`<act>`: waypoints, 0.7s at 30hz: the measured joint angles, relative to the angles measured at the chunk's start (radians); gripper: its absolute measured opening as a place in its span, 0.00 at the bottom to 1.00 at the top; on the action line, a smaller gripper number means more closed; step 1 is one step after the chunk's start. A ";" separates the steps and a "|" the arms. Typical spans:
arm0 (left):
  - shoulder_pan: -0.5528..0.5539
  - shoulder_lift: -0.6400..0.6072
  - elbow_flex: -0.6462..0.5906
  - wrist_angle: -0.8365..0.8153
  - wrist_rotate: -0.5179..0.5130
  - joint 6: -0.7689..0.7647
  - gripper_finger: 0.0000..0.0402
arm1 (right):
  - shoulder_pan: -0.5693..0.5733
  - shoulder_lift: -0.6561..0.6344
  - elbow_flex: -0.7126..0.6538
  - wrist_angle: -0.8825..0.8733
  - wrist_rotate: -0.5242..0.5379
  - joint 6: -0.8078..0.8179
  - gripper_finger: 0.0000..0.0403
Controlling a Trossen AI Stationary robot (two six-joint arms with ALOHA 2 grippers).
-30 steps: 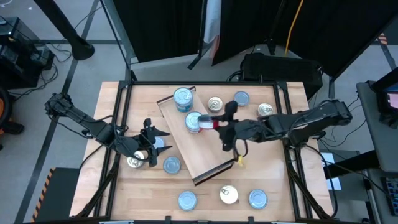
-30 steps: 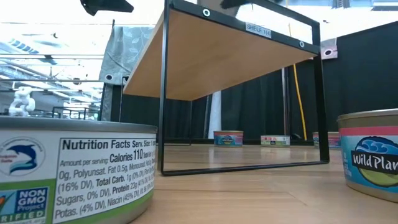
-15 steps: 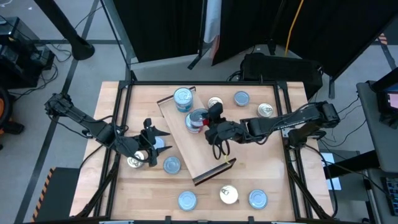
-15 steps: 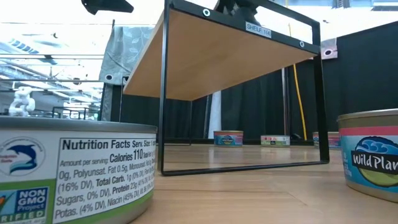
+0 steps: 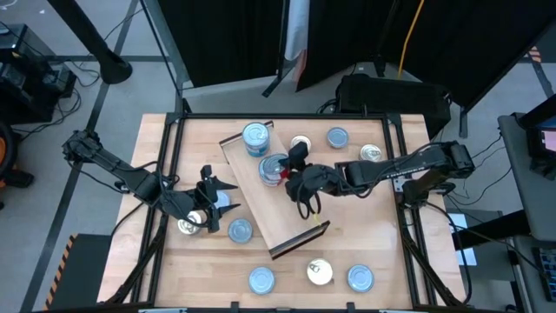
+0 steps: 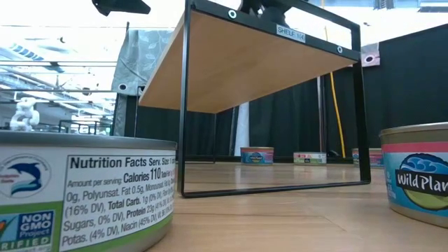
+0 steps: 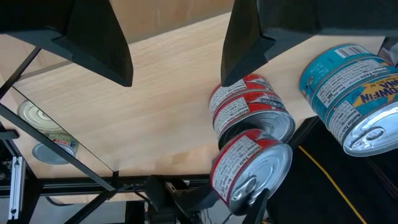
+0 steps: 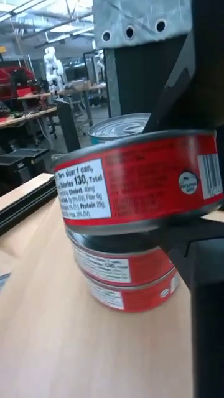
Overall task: Stack canned seafood by type on shelf
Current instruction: Stack the red tuna can on top of the red tuna cans on the shelf
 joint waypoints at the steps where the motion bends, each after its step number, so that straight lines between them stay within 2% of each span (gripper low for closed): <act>1: 0.000 0.000 0.000 0.000 0.000 0.000 0.61 | -0.003 0.000 0.000 0.005 -0.010 0.011 0.47; 4: 0.000 0.000 0.000 0.000 0.000 -0.001 0.61 | -0.012 0.000 0.000 0.027 -0.041 0.047 0.53; 12: 0.000 0.000 0.000 0.000 0.000 -0.007 0.61 | -0.061 -0.008 0.028 0.024 -0.202 0.182 0.65; 21: 0.000 0.000 0.000 0.000 0.000 -0.007 0.61 | -0.109 -0.009 0.069 -0.033 -0.384 0.307 0.69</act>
